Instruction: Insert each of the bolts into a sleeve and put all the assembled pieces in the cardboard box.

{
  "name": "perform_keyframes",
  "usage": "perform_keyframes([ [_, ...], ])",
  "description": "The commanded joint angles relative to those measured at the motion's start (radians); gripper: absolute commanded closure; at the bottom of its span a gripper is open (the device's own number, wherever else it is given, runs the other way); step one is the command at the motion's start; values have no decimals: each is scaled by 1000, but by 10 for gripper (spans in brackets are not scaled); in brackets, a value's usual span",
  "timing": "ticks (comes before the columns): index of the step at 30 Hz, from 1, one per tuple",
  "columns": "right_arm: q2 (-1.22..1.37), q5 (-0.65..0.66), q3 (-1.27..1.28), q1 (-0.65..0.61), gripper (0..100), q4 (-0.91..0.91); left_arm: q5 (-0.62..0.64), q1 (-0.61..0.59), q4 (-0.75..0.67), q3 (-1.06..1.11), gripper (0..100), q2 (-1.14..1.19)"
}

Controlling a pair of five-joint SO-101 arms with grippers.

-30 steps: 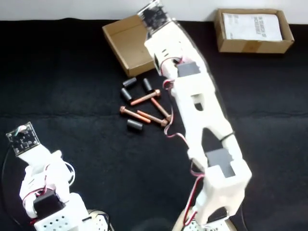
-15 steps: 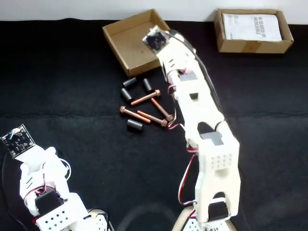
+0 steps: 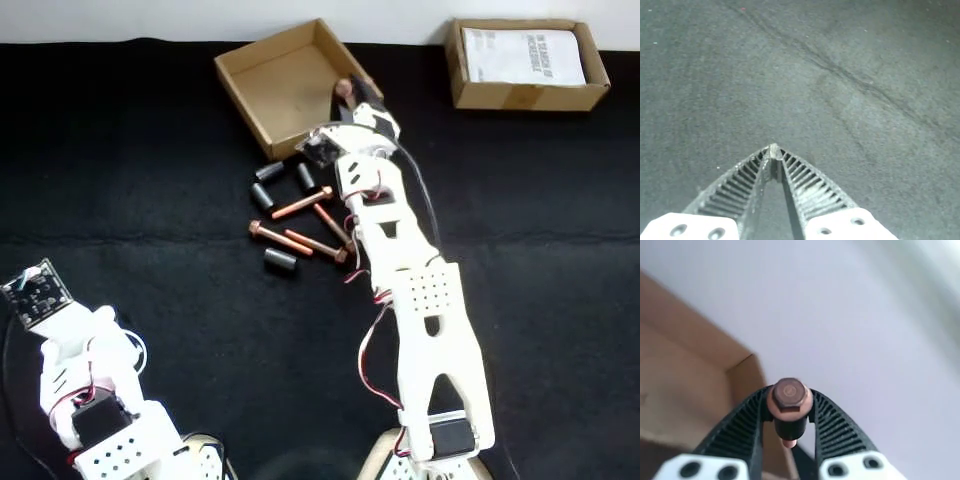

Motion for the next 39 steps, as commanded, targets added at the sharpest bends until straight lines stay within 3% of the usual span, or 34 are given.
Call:
perform_keyframes([
  [1, 8, 9, -133, -21, 991, -77, -3, -12, -17, 16, 991, -7],
  [5, 16, 11, -150, -24, 981, -84, -3, -12, -17, 16, 991, -7],
  [12, 19, 8, -147, -24, 836, -84, -3, -10, -17, 16, 991, -7],
  [21, 15, -18, -154, -24, 832, -87, -3, -7, -18, 16, 991, -7],
  [32, -4, -64, -166, 62, 832, -315, -3, -5, -20, 16, 991, -5],
  [39, -213, -126, -177, 153, 832, -188, -3, 5, -18, 16, 991, -2],
])
